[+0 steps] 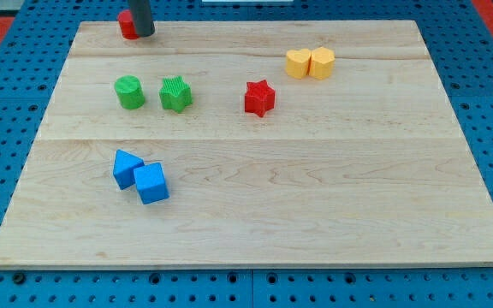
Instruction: Move your arm towards the red star
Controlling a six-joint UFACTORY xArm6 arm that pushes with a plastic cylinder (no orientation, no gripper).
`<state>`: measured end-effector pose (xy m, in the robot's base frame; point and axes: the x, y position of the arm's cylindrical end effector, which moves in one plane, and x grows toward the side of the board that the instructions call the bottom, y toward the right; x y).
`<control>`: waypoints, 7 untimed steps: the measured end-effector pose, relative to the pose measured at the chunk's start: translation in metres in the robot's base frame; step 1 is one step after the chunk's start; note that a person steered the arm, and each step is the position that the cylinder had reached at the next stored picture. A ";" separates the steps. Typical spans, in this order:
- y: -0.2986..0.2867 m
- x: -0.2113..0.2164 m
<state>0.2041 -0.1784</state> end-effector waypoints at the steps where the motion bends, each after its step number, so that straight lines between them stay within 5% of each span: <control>1: -0.012 -0.012; 4: 0.020 -0.013; 5: 0.013 0.020; 7: 0.155 0.035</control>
